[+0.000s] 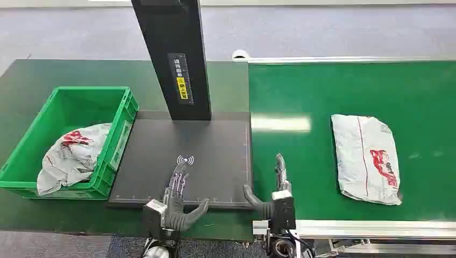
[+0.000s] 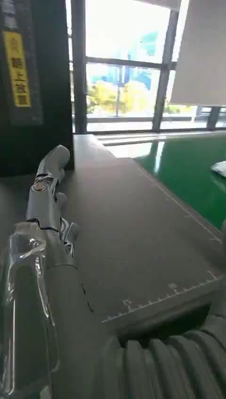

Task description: Moved the parcel from conveyor to table for the left to box.

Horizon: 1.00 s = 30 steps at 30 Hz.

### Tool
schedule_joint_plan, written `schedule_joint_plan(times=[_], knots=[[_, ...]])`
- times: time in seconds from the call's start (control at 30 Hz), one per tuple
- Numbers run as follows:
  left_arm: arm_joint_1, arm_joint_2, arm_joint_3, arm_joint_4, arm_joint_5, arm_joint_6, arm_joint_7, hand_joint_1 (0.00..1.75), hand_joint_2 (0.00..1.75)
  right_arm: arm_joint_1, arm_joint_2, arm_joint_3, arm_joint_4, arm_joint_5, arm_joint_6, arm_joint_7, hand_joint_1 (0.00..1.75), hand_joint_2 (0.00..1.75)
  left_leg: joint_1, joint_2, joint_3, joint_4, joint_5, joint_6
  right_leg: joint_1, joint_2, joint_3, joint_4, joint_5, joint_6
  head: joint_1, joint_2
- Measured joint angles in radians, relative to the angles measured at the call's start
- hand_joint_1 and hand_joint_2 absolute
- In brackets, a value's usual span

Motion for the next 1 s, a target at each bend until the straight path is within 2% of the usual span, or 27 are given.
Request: schedule_joint_plan(times=[0.1, 0.2, 0.27, 0.33, 0.63, 0.77, 1.0], knots=[[0.006, 0.002, 0.008, -0.016, 0.0, 0.008, 0.0, 0.0, 1.75, -0.056, -0.028, 0.001, 0.021, 0.115, -0.136, 0.03, 0.0, 1.75, 0.0, 0.0, 0.001, 0.0, 0.0, 0.0, 0.0, 0.0, 0.0, 0.0, 0.0, 0.0, 0.0, 0.0], [0.012, 0.006, 0.023, -0.032, 0.0, 0.008, 0.0, 0.0, 1.75, -0.115, -0.081, -0.047, 0.038, 0.27, -0.246, 0.198, 0.0, 1.75, 0.0, -0.001, 0.001, 0.001, 0.0, 0.0, 0.0, -0.001, 0.001, 0.0, 0.0, 0.0, 0.0, 0.0], [0.015, 0.009, 0.04, -0.044, -0.002, 0.008, 0.0, 0.0, 1.75, -0.16, -0.119, -0.131, 0.063, 0.431, -0.27, 0.325, 0.0, 1.75, -0.001, -0.001, 0.001, 0.001, 0.0, 0.001, -0.001, -0.001, 0.001, 0.0, 0.0, 0.0, 0.0, 0.0], [0.016, 0.013, 0.054, -0.053, -0.002, 0.009, 0.0, 0.0, 1.75, -0.192, -0.147, -0.22, 0.083, 0.542, -0.276, 0.388, 0.0, 1.75, -0.001, -0.001, 0.001, 0.001, 0.0, 0.001, -0.001, -0.001, 0.002, 0.0, 0.001, 0.001, 0.001, 0.0], [0.017, 0.015, 0.079, -0.07, -0.004, 0.011, 0.0, 0.0, 1.75, -0.229, -0.182, -0.365, 0.122, 0.627, -0.28, 0.43, 0.0, 1.75, -0.001, -0.001, 0.001, 0.0, 0.0, 0.0, -0.001, -0.001, 0.001, 0.0, 0.001, 0.001, 0.0, 0.0], [0.021, 0.017, 0.092, -0.084, -0.011, 0.016, 0.0, 0.0, 1.75, -0.287, -0.234, -0.483, 0.215, 0.756, -0.28, 0.586, 0.0, 1.75, -0.002, -0.002, 0.0, 0.001, 0.001, 0.002, -0.002, -0.002, 0.001, 0.0, 0.001, 0.001, 0.0, 0.0], [0.039, 0.026, 0.116, -0.096, -0.013, 0.001, 0.0, 0.0, 1.75, -0.378, -0.375, -0.675, 0.466, 0.728, -0.215, 0.744, 0.0, 1.75, -0.004, -0.002, 0.0, 0.001, 0.0, 0.004, -0.004, -0.003, 0.002, -0.001, 0.001, 0.003, 0.0, 0.0]])
